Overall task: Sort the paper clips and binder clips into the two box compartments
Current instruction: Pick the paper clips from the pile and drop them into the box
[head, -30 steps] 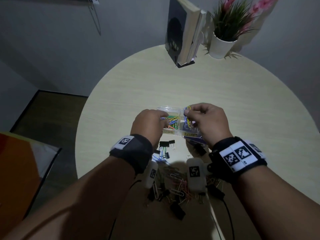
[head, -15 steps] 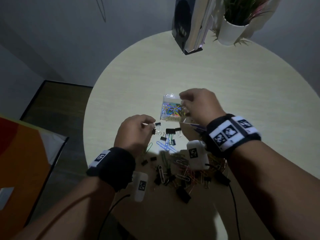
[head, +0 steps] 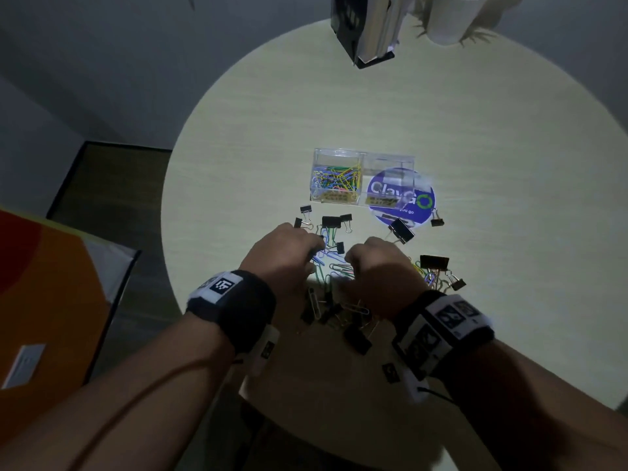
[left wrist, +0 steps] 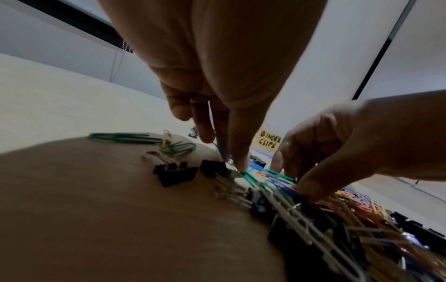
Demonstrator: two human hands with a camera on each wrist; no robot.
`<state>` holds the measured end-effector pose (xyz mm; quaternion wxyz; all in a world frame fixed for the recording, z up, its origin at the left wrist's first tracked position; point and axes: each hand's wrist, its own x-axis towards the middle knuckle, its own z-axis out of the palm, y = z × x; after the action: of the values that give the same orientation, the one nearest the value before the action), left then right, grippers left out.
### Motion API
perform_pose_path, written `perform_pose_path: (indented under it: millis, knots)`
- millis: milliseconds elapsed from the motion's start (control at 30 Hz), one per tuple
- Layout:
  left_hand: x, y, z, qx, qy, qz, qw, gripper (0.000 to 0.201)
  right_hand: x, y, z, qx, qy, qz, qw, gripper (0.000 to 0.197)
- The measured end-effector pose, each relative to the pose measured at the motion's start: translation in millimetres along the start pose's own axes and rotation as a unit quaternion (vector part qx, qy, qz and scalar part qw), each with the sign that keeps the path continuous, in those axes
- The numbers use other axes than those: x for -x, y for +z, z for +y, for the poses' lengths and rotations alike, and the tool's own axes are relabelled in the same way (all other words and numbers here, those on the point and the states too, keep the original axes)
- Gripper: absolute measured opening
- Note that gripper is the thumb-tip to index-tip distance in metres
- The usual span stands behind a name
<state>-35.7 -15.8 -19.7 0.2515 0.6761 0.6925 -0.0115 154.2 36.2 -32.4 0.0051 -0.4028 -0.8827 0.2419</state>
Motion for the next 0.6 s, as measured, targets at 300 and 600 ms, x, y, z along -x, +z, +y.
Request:
perform_pose_path:
  millis: [300,600]
  knots:
    - [20.1,15.4,4.6,-0.057,0.101,0.026,0.993,0.035,6.3,-2.5,-4.4,0.065,-0.007,-0.017,0.998,0.032]
    - [15.2,9.5,8.5,-0.052,0.048,-0.052,0.996,0.035,6.9,-5.3,1.0,0.035,-0.006,-0.043,0.998,0.015]
